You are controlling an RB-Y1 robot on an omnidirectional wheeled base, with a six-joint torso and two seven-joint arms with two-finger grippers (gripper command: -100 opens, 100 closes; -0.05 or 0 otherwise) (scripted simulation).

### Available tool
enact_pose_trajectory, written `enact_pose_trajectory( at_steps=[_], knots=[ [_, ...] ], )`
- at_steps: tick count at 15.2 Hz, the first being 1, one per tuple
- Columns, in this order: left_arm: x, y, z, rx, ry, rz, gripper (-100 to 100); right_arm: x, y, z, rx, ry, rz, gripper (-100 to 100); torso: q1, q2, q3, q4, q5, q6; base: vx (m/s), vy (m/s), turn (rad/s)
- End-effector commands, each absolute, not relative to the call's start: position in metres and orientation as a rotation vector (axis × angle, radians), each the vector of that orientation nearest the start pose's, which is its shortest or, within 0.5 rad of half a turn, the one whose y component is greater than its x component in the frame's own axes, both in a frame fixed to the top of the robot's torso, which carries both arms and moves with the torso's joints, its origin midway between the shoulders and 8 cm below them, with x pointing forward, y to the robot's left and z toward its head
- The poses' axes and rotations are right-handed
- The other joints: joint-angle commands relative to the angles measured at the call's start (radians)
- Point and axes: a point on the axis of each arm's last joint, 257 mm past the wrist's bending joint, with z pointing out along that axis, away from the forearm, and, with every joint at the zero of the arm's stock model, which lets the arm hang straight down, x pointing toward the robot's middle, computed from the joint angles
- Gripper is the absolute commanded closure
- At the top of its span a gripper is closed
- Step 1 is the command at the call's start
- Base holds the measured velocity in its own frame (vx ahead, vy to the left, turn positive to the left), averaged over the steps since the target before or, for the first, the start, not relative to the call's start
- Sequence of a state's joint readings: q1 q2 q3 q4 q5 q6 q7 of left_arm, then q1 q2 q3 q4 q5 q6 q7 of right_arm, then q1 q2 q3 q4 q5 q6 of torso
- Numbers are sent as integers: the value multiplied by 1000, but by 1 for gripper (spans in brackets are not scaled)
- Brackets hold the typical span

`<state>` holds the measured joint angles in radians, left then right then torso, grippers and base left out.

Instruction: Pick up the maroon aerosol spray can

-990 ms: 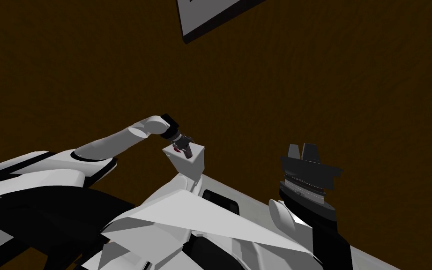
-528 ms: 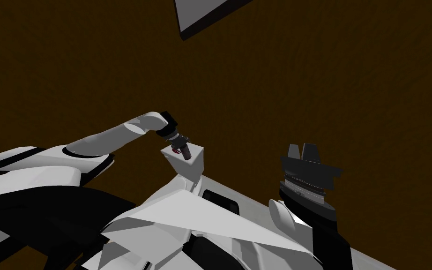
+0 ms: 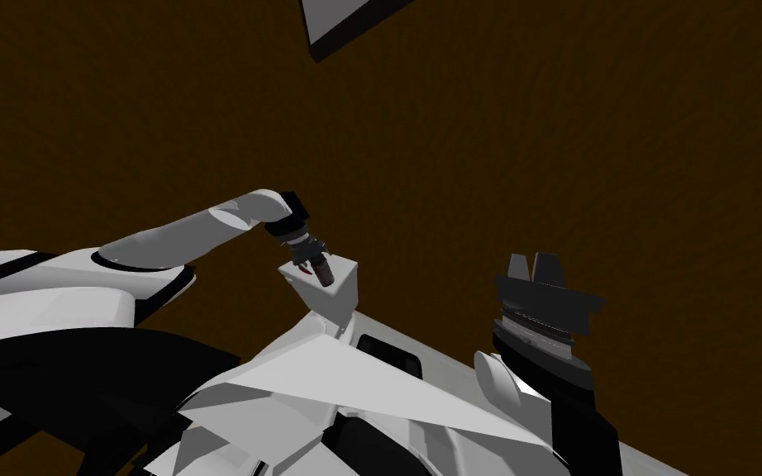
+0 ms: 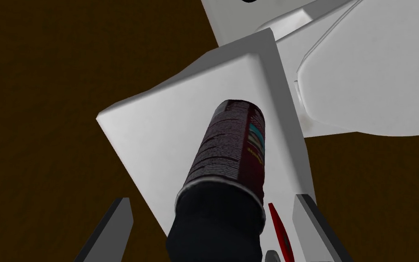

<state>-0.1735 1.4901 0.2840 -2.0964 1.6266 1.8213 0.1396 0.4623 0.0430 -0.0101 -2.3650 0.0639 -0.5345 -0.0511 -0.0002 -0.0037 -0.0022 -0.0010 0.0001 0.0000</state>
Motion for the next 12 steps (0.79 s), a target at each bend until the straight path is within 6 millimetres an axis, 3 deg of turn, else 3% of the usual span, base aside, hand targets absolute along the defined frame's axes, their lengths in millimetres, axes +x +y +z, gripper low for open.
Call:
enact_pose_trajectory(
  at_steps=[1, 6, 11, 12],
  knots=[
    [298, 386, -66, -1603, 2521, -135, -100, 320, -270, 79, 540, 495, 1341, 0, 0, 0, 0, 0, 0, 0, 40, -1, -7],
    [282, 396, -61, -1630, 2546, -44, -100, 320, -270, 79, 540, 495, 1341, 0, 0, 0, 0, 0, 0, 0, 48, -1, -12],
    [294, 400, -85, -1639, 2528, -62, -100, 320, -270, 79, 540, 495, 1341, 0, 0, 5, 3, 1, 0, 0, -23, -3, -37],
    [291, 399, -79, -1639, 2531, -60, -100, 320, -270, 79, 540, 495, 1341, 0, 0, 6, 4, 1, 0, 0, -32, 0, -16]
  ],
)
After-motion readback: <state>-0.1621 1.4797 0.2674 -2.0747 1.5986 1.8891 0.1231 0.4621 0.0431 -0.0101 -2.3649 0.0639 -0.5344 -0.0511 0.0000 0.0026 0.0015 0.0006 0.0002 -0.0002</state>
